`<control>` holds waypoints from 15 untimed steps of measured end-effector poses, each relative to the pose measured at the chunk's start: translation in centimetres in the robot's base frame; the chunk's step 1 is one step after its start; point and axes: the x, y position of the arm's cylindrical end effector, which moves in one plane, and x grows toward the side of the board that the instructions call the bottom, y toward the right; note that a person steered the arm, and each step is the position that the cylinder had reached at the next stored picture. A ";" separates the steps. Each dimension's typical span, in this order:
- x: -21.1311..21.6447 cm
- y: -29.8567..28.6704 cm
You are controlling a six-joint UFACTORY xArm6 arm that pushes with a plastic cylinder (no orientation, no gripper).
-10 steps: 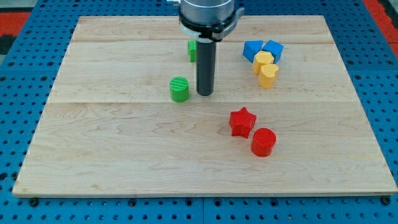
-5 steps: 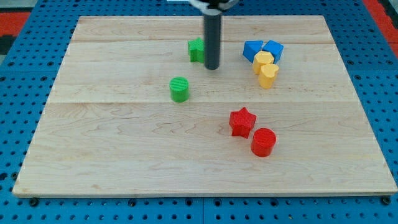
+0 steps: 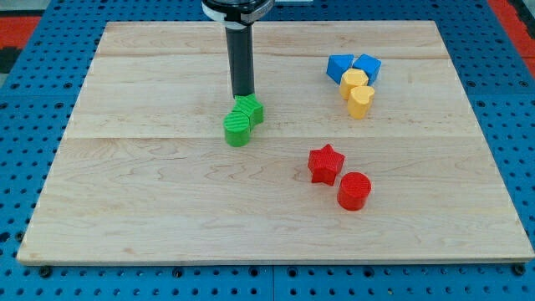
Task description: Push the green blocks into the red star
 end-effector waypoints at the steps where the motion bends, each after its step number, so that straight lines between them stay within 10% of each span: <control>1: 3.4 -0.2; 7: 11.3 4.4; 11: 12.6 -7.7; 13: 15.7 5.9; 15: 18.6 0.0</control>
